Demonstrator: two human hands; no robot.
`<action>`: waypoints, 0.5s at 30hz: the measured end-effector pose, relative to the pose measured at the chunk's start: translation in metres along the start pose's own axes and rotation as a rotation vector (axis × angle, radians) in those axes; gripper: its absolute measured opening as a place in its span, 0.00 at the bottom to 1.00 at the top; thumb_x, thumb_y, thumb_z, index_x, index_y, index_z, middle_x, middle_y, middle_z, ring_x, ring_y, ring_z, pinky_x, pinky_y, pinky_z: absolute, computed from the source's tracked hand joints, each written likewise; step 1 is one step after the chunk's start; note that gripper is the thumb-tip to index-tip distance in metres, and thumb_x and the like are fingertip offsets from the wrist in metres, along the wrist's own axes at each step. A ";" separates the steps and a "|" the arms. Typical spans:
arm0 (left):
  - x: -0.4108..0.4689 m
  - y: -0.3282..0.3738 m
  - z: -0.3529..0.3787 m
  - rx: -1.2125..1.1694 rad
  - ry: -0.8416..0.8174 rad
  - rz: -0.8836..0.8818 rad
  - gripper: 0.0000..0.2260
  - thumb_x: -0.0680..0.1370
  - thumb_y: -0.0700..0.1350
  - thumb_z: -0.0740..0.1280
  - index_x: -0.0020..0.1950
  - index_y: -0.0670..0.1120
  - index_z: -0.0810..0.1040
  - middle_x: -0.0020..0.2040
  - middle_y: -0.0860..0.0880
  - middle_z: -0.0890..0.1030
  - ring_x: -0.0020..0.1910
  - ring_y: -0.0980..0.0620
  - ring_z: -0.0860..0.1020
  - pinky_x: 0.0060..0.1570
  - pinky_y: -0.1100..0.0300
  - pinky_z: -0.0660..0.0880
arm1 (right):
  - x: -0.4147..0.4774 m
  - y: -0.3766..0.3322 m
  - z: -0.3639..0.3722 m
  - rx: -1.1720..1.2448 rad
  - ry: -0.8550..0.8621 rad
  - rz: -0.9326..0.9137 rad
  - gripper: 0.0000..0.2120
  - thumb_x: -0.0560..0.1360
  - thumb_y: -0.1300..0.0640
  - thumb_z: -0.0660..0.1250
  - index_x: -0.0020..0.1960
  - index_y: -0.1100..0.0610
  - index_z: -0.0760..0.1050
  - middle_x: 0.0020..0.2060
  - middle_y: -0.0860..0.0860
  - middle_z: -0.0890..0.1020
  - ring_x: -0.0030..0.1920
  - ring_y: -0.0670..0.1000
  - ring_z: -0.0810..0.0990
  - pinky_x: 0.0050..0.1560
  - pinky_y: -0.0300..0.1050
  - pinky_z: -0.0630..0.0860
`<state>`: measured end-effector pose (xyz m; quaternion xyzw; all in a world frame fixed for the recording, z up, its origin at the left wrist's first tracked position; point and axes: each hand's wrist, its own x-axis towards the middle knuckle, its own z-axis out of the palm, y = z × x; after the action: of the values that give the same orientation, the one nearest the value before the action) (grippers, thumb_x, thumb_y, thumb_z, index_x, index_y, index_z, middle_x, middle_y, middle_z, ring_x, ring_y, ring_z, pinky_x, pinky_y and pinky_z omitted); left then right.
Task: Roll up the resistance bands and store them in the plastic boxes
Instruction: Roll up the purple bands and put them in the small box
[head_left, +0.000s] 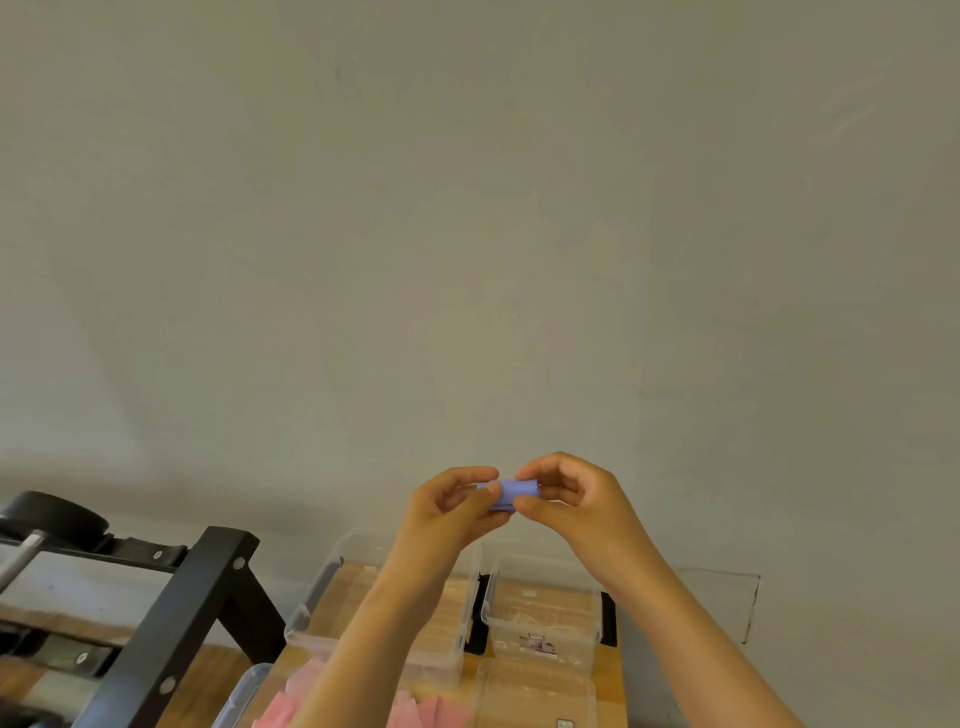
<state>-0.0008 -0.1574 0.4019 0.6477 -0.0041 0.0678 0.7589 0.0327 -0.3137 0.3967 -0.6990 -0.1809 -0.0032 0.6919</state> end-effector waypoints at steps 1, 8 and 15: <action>0.001 -0.002 -0.001 -0.013 -0.003 -0.018 0.07 0.77 0.39 0.67 0.54 0.38 0.79 0.47 0.40 0.85 0.47 0.45 0.84 0.46 0.63 0.79 | -0.001 0.002 0.003 -0.002 0.007 0.001 0.08 0.71 0.67 0.71 0.48 0.57 0.80 0.44 0.50 0.84 0.44 0.45 0.83 0.44 0.36 0.78; 0.005 -0.019 -0.017 0.019 0.061 0.016 0.10 0.75 0.39 0.70 0.56 0.43 0.78 0.46 0.44 0.85 0.46 0.48 0.84 0.45 0.64 0.78 | -0.002 0.022 0.021 0.067 0.084 0.092 0.11 0.71 0.65 0.72 0.50 0.54 0.79 0.43 0.51 0.85 0.45 0.49 0.84 0.48 0.41 0.80; 0.015 -0.043 -0.025 0.074 0.045 0.046 0.08 0.81 0.43 0.62 0.57 0.45 0.77 0.48 0.46 0.84 0.46 0.54 0.82 0.44 0.66 0.77 | 0.007 0.040 0.042 0.006 0.112 0.119 0.07 0.72 0.60 0.73 0.48 0.53 0.78 0.41 0.53 0.85 0.44 0.53 0.84 0.49 0.51 0.81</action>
<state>0.0162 -0.1379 0.3575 0.6735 0.0009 0.0999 0.7324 0.0394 -0.2701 0.3581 -0.7052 -0.1002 -0.0008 0.7019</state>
